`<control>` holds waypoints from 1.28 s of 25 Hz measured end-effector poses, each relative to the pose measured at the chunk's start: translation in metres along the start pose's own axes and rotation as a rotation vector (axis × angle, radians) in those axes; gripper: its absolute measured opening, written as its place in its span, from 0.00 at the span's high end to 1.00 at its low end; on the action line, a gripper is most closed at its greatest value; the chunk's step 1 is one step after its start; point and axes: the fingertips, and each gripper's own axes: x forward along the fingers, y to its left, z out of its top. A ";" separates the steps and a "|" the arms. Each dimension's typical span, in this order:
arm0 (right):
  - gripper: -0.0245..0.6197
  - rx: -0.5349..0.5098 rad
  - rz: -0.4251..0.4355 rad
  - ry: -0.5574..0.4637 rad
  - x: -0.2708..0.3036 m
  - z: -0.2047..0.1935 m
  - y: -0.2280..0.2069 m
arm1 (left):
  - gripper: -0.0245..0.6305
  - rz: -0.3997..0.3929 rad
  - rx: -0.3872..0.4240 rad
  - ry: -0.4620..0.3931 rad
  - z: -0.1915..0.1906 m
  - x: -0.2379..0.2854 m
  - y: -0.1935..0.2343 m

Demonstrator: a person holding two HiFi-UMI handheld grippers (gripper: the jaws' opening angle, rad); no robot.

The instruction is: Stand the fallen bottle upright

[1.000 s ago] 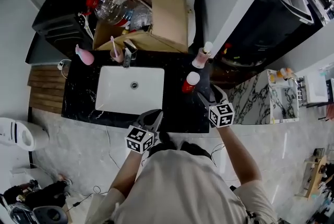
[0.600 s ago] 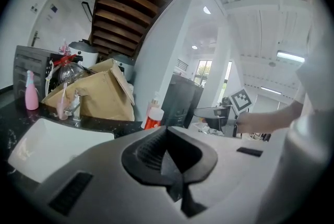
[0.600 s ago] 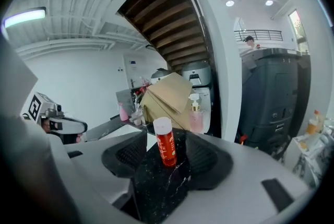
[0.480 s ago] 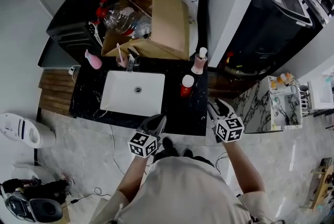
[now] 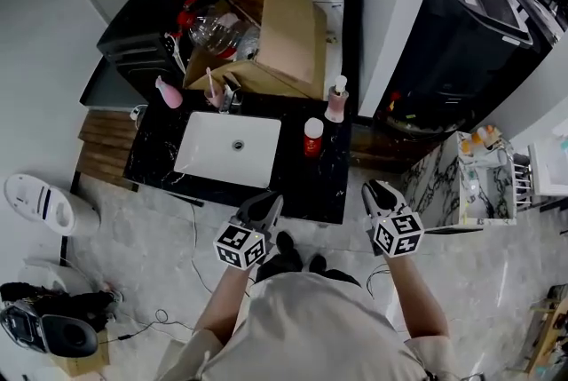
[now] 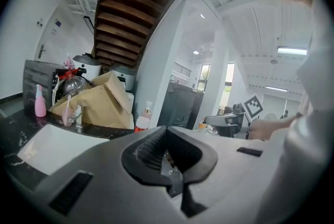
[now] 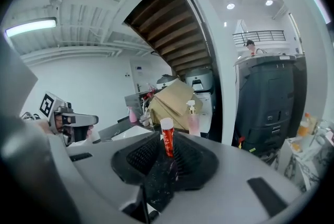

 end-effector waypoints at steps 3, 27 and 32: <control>0.84 -0.021 0.030 -0.005 -0.012 -0.002 0.005 | 0.95 0.016 0.003 -0.012 0.001 -0.007 -0.013; 0.91 -0.095 0.106 -0.089 -0.034 0.025 0.058 | 0.95 -0.006 0.013 -0.070 0.023 -0.050 -0.019; 0.91 -0.111 0.105 -0.092 -0.029 0.031 0.065 | 0.95 -0.013 0.018 -0.072 0.027 -0.051 -0.011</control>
